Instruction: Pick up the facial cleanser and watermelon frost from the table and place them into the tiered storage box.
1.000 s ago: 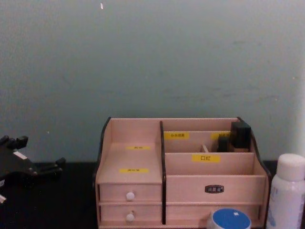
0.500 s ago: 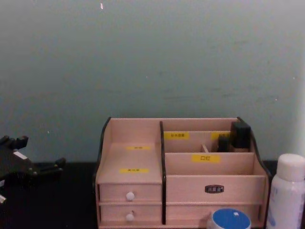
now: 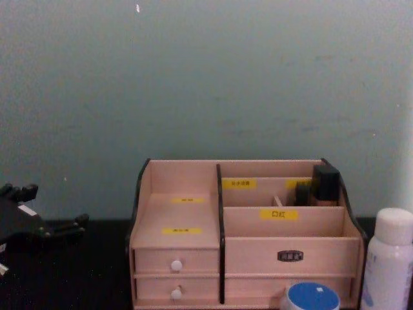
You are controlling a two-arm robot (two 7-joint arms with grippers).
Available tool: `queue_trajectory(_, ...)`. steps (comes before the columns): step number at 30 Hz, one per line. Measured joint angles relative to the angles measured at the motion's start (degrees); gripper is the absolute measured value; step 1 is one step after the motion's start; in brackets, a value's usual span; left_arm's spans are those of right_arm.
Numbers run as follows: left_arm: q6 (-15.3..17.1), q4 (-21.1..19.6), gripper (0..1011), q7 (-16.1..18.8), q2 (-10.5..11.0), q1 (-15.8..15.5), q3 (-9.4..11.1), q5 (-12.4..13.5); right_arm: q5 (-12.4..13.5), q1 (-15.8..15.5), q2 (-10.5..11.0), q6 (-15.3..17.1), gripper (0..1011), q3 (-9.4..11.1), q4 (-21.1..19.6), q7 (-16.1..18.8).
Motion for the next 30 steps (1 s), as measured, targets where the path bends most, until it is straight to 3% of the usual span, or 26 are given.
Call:
queue_trajectory(12,0.0,0.0,1001,0.0,0.0,0.0,0.0,0.0,0.41,-4.35,1.64,1.59,1003,2.64,-4.35,1.45)
queue_trajectory(22,0.0,0.0,1001,0.0,0.0,0.0,0.0,0.0,1.59,-11.24,4.96,4.88,1002,5.52,-11.17,2.59)
queue_trajectory(27,0.0,0.0,1001,0.0,0.0,0.0,0.0,0.0,2.98,-14.36,6.88,6.96,1002,6.75,-14.82,4.75)
queue_trajectory(30,0.0,0.0,1001,0.0,0.0,0.0,0.0,0.0,5.19,-15.84,7.67,7.67,1003,7.66,-16.61,7.4)
